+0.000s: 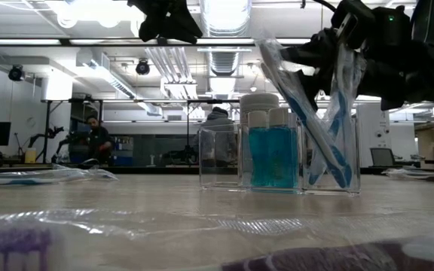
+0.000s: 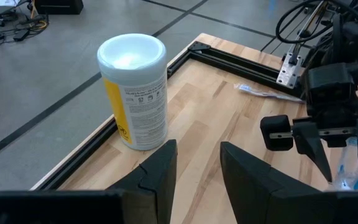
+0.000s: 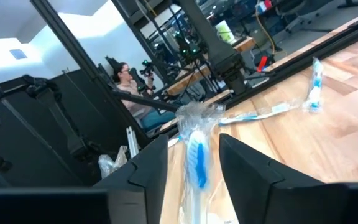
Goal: Pick & Place toothbrushing station
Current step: Put the blue toothbrush into the transparent organizer, then adjust the blue toothbrush in the transparent organizer
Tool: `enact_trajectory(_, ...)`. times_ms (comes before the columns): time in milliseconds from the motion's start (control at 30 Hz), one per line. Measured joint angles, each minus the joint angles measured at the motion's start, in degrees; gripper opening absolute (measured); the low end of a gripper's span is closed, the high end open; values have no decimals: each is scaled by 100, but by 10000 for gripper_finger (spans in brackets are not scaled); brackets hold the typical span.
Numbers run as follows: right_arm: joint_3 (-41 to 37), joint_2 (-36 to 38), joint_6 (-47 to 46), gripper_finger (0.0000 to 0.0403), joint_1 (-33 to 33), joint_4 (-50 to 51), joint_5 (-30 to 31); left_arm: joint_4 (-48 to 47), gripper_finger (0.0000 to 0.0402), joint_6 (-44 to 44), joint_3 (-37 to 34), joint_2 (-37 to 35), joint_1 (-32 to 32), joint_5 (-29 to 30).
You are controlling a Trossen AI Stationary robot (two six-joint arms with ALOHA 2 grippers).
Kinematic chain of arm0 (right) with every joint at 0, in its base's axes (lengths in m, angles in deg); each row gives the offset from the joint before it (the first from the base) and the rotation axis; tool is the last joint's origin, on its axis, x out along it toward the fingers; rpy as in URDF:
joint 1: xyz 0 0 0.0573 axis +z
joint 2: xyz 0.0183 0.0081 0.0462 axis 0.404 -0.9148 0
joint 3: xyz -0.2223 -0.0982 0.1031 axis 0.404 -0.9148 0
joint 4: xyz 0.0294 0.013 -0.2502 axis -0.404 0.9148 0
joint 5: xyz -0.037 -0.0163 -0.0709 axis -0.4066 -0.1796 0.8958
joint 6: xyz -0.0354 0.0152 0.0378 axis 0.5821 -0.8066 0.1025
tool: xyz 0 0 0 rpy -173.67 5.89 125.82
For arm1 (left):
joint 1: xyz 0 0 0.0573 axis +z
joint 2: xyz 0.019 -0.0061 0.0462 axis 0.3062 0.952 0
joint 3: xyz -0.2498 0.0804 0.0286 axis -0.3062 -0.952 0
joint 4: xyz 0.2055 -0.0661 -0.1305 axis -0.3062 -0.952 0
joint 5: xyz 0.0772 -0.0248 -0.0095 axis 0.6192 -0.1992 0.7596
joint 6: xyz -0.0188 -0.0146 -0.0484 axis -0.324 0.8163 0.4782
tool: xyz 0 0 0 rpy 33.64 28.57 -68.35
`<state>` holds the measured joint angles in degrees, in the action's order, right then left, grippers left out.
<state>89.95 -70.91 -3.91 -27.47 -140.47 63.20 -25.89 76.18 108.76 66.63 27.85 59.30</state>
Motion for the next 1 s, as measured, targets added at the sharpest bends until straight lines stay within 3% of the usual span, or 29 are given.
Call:
enact_trajectory(200, -14, 158, 95, 159, -2, -2, 108, 1, 129, 0, 0, 0, 2, -2)
enact_trajectory(1000, -44, 455, 496, 160, -39, 105, 357, 1, 129, 0, -1, 0, 0, 0)
